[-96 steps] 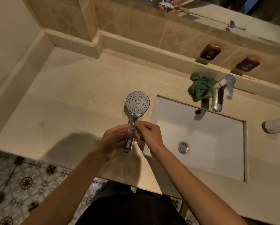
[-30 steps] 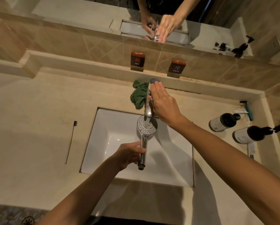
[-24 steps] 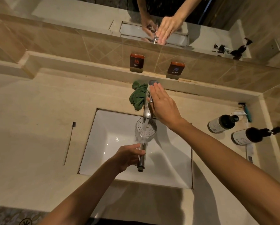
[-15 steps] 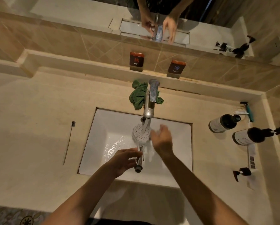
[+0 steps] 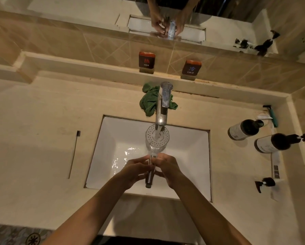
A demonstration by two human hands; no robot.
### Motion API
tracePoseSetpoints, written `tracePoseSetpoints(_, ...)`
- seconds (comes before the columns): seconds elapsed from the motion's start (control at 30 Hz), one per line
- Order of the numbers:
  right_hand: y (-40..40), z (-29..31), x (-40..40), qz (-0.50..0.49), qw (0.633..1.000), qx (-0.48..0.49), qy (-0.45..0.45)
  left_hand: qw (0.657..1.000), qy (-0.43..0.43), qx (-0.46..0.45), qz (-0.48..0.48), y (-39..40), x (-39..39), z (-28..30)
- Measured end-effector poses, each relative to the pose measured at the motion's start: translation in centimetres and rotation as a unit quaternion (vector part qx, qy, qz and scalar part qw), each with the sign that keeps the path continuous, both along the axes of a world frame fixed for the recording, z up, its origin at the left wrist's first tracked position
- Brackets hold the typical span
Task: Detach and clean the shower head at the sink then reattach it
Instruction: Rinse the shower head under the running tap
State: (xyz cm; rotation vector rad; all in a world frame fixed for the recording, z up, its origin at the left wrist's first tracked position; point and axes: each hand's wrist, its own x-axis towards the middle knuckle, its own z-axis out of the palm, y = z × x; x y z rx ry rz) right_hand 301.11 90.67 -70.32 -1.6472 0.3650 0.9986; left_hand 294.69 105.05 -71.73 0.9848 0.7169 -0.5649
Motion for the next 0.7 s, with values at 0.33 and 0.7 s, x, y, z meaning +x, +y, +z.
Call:
tracePoseSetpoints(0.33,0.8,-0.6,1.8,0.001,0.996,-0.006,-0.086,0.999,-0.030,-0.020,0.036,-0.8,2.2,-1.0)
tracePoseSetpoints(0.7,0.2,-1.6,1.3,0.029,0.999,-0.006,-0.038,1.000,-0.014,-0.004,0.015,-0.1,0.2,-1.7)
